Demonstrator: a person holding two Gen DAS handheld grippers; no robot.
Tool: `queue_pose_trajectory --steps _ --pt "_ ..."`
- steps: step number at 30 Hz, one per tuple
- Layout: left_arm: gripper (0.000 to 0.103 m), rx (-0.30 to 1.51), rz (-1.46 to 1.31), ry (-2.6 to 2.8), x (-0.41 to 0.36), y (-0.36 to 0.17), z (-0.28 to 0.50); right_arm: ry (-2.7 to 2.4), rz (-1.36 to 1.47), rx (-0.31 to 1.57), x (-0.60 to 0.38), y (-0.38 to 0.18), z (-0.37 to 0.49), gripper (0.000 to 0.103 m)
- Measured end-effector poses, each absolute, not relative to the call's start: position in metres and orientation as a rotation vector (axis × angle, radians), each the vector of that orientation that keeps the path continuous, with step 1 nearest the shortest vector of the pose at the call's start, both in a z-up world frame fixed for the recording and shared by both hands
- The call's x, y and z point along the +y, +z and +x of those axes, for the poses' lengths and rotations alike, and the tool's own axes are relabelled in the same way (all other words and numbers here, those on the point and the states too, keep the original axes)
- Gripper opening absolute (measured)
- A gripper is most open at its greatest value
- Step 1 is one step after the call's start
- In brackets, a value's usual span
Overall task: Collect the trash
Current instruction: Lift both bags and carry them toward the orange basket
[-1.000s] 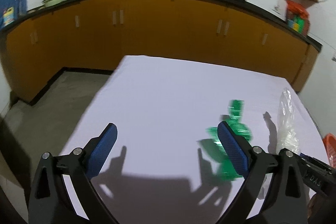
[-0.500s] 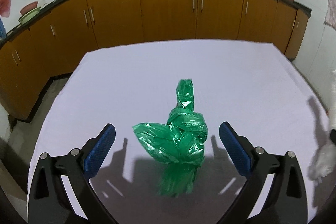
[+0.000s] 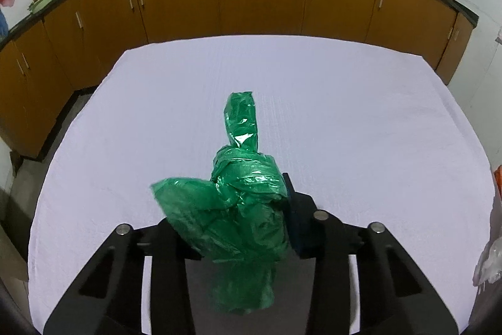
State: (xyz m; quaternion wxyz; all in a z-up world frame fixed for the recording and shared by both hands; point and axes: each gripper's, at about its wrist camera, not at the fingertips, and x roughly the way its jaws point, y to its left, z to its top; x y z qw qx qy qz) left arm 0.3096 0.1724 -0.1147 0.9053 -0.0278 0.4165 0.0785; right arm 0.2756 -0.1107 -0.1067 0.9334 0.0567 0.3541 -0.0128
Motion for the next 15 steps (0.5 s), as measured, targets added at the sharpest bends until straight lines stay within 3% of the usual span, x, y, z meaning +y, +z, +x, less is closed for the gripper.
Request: queue_pose_trajectory --steps 15 --pt "0.036 0.759 -0.002 0.033 0.110 -0.078 0.289 -0.050 0.140 0.676 -0.126 -0.087 0.250 0.034"
